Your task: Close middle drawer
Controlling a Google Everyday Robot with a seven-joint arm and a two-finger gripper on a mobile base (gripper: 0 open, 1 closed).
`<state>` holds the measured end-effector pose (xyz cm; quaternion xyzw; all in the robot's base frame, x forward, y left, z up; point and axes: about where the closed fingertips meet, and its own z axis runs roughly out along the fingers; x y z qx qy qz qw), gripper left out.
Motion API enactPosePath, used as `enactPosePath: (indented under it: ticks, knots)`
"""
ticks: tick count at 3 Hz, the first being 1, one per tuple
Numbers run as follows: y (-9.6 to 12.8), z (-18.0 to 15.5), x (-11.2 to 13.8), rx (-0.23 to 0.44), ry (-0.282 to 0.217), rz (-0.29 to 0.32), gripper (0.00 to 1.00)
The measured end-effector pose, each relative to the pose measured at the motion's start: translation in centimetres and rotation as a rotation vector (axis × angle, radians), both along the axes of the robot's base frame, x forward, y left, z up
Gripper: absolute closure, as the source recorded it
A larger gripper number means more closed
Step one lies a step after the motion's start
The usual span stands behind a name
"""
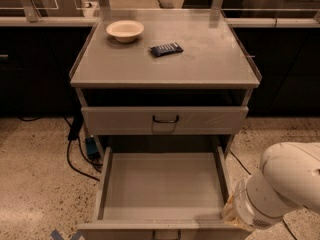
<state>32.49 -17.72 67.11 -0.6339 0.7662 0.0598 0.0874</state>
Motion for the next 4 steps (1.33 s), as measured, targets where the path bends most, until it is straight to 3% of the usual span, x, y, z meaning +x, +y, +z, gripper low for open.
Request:
enactPosePath:
  ticks: [1, 4]
  knots:
    - [0.0, -2.2, -0.2, 0.019, 0.004, 0.018, 0.96]
    - [-0.4, -13.6, -0.3, -0.007, -0.052, 0.024, 1.00]
